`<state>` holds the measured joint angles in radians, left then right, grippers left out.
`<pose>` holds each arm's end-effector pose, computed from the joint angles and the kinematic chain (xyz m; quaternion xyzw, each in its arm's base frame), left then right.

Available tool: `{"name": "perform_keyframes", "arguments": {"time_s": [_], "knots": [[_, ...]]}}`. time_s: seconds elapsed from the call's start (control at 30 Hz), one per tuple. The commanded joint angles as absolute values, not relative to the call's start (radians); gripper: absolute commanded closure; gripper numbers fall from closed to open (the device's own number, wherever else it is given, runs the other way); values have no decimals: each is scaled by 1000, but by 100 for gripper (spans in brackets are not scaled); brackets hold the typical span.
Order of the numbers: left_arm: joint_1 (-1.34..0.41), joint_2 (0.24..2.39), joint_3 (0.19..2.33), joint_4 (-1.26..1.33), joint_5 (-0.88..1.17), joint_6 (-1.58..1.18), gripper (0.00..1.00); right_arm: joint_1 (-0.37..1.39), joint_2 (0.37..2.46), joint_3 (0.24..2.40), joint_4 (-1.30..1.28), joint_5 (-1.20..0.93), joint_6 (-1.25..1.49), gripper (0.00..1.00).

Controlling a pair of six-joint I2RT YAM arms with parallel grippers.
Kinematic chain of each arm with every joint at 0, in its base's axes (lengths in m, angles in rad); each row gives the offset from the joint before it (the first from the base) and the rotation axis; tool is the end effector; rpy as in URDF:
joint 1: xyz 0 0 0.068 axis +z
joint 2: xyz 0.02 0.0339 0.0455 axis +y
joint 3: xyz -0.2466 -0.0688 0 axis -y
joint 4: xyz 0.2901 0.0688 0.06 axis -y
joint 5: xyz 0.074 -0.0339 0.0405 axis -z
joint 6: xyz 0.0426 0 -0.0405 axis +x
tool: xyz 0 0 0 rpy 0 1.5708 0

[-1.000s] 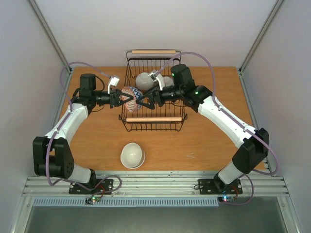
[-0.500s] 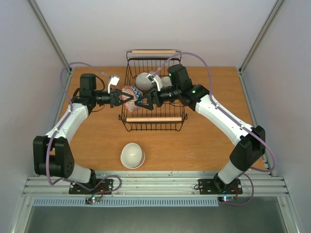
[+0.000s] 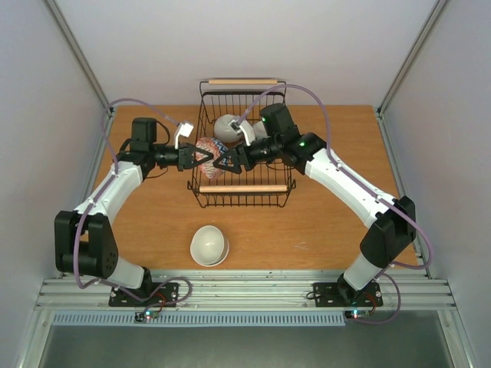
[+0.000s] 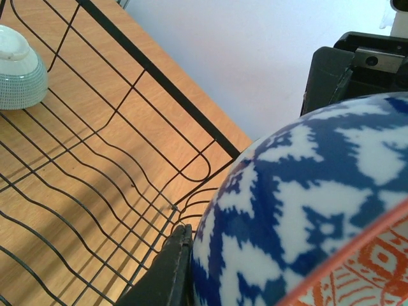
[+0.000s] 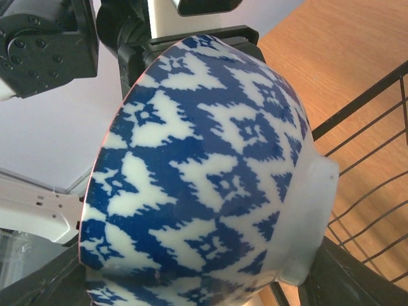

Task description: Load the bowls into the dish rack

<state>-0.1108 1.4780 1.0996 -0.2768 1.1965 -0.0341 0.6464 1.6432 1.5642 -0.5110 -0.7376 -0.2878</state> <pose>0.3533 -0.0792 0.2530 0.2772 0.7311 -0.5303 0.3277 0.3176 0.2755 0.3377 -0.5221 0.6582 0.3913 0.3756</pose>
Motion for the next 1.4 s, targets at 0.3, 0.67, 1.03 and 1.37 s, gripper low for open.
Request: {"name": "perform_keyframes", "arguments": {"time_s": [0.3, 0.67, 1.03, 1.37], "knots": [[-147, 1451, 1150, -331, 1101, 62, 49, 663, 1631, 1609, -540, -448, -359, 99], [-145, 1372, 1159, -361, 672, 114, 33, 664, 1739, 1763, -769, 48, -405, 99], [-137, 1383, 1158, -356, 591, 117, 33, 666, 1891, 1912, -1035, 322, -418, 99], [-136, 1383, 1157, -358, 605, 117, 33, 664, 2115, 2051, -1151, 459, -441, 99]]}}
